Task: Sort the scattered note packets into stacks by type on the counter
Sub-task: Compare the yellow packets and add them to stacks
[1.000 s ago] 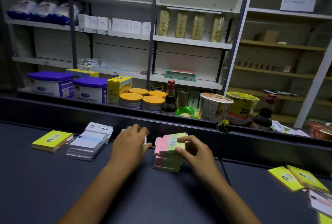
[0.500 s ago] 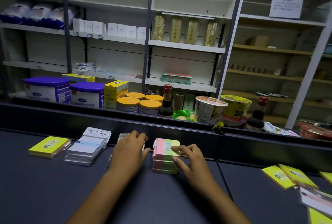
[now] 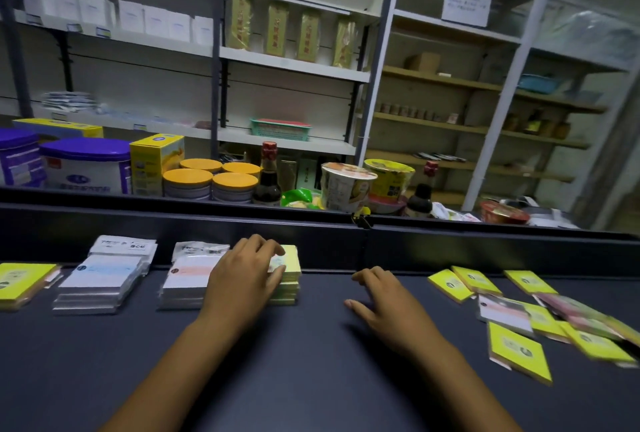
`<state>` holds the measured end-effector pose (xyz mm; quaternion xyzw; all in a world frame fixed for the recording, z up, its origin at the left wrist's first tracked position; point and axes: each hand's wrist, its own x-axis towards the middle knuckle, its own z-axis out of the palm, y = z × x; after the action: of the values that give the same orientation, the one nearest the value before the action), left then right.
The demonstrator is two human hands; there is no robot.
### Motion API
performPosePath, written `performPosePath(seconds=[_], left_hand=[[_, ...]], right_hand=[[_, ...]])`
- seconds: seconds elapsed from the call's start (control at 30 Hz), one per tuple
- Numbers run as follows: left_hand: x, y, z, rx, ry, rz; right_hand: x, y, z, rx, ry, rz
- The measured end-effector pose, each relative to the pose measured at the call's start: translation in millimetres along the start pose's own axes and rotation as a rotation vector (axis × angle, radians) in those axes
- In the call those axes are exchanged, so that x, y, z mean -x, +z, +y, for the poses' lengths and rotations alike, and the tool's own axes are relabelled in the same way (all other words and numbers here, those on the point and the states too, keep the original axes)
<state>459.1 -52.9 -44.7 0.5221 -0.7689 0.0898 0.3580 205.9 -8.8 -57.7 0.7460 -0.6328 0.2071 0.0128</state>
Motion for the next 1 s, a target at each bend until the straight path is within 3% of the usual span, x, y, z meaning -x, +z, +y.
performPosePath(seconds=[0.17,0.47,1.0], left_hand=[[1,9,39,0.019,0.145,-0.112],[10,21,141,0.081,0.257,-0.27],[38,63,324,0.163,0.186,-0.294]], right_hand=[[35,-36,21,0.158,0.123,0.003],[112,-88,82,0.19,0.286,0.005],[207,-158,226,0.136,0.323,-0.023]])
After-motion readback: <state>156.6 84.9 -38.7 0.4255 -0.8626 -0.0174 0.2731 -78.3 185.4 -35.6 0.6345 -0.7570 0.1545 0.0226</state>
